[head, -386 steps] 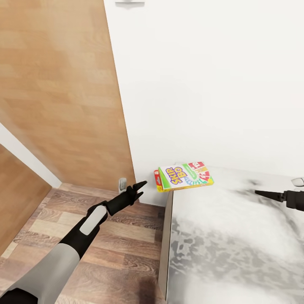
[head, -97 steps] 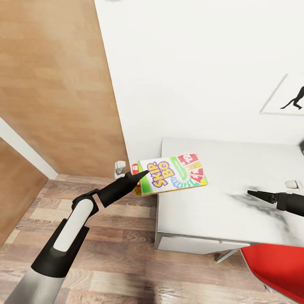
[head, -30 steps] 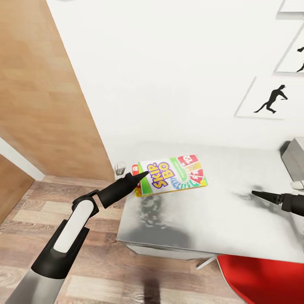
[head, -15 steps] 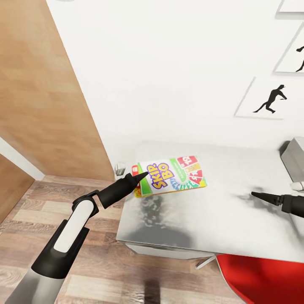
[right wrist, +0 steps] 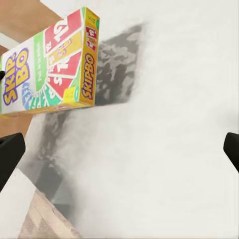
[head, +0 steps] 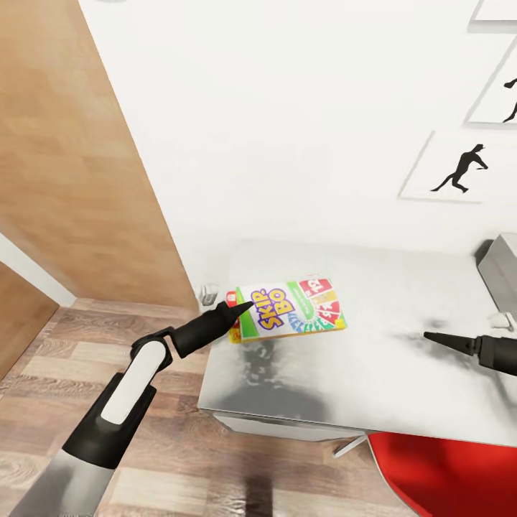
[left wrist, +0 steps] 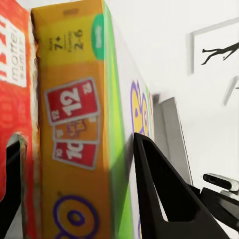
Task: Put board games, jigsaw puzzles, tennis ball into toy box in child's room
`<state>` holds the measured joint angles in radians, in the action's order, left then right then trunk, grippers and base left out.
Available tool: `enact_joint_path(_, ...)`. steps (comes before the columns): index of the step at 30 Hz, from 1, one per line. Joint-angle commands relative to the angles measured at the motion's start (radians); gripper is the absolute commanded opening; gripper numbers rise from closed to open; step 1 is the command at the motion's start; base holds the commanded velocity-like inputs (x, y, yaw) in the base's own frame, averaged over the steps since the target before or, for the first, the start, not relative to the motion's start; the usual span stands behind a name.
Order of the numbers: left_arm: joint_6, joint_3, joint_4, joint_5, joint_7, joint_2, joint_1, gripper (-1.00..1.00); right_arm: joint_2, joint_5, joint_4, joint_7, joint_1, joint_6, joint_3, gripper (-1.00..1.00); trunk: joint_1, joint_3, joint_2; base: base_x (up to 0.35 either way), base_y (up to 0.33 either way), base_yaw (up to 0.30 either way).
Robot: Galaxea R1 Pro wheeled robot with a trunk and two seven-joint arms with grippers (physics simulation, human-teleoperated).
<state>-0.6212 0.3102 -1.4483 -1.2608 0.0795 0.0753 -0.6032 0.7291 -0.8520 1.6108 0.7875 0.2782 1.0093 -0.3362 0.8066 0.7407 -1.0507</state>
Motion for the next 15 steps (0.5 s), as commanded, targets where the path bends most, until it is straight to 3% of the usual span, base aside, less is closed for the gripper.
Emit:
enact_joint_path(1, -0.002, 0.004, 0.012, -0.003, 0.008, 0.0, -0.004, -1.0, 0.0, 0.002, 0.0, 0.007, 0.001, 0.016, 0.0, 1.0, 0.0, 0.001, -0.001, 0.0, 0.0, 0.0)
enact_joint_path(7, -0.003, 0.038, 0.04, 0.025, 0.047, -0.002, -0.013, -1.0, -0.002, -0.007, 0.0, 0.016, 0.007, 0.038, 0.017, 1.0, 0.0, 0.001, -0.001, 0.0, 0.0, 0.0)
enact_joint_path(9, -0.003, 0.057, 0.051, 0.053, 0.066, -0.002, -0.015, -1.0, -0.003, -0.014, 0.0, 0.031, 0.009, 0.038, 0.03, 1.0, 0.0, 0.001, -0.001, 0.0, 0.0, 0.0)
enact_joint_path(15, -0.003, 0.08, 0.067, 0.114, 0.12, -0.002, -0.016, -1.0, -0.012, -0.03, 0.0, 0.139, 0.019, 0.038, 0.073, 1.0, 0.0, 0.001, -0.001, 0.0, 0.0, 0.0)
